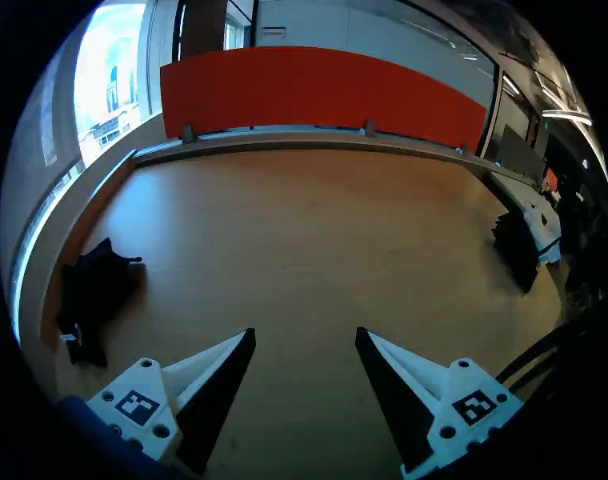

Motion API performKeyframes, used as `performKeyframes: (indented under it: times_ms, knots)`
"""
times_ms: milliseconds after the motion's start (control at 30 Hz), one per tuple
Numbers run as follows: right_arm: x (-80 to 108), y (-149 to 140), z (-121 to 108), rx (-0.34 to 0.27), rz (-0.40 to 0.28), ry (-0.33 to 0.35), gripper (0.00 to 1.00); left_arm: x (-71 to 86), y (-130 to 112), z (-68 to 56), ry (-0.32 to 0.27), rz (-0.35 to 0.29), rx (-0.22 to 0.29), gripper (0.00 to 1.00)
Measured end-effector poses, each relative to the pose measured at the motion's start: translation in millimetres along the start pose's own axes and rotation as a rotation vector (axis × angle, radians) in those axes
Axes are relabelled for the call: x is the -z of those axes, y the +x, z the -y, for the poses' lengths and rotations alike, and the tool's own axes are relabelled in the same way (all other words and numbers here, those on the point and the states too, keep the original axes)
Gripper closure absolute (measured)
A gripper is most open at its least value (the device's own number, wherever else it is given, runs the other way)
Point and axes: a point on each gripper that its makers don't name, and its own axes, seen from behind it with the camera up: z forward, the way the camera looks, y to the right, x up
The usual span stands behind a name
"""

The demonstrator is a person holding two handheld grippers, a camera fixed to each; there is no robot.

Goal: Fold towel

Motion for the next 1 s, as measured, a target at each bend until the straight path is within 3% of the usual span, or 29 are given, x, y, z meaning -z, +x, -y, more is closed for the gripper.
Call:
performKeyframes:
  times_ms: [67, 233, 600, 800, 1000]
  knots:
    - [2.3, -0.8, 1.7, 0.005, -0.006, 0.001, 0.17, 0.1, 0.3, -0.1, -0.001, -0.001, 0.001, 0.07]
    - [7.8, -0.3, 6.1, 0.016, -0.022, -0.002, 0.08, 0.1, 0.5, -0.4, -0.005, -0.003, 0.002, 0.07]
    - [25.5, 19.8, 22.4, 0.013, -0.112, 0.01, 0.06, -0.9, 3.4, -0.1, -0.008, -0.017, 0.005, 0.07]
    - [43.7, 48.0, 29.8, 0.001, -0.215, 0.004, 0.06, -0.3, 9.1, 2.1, -0.004, -0.034, 0.014, 0.07]
    - [62.7, 79.7, 38.8, -0.055, -0.34, 0.005, 0.07, 0.7, 16.3, 5.7, 0.005, -0.053, 0.025, 0.07]
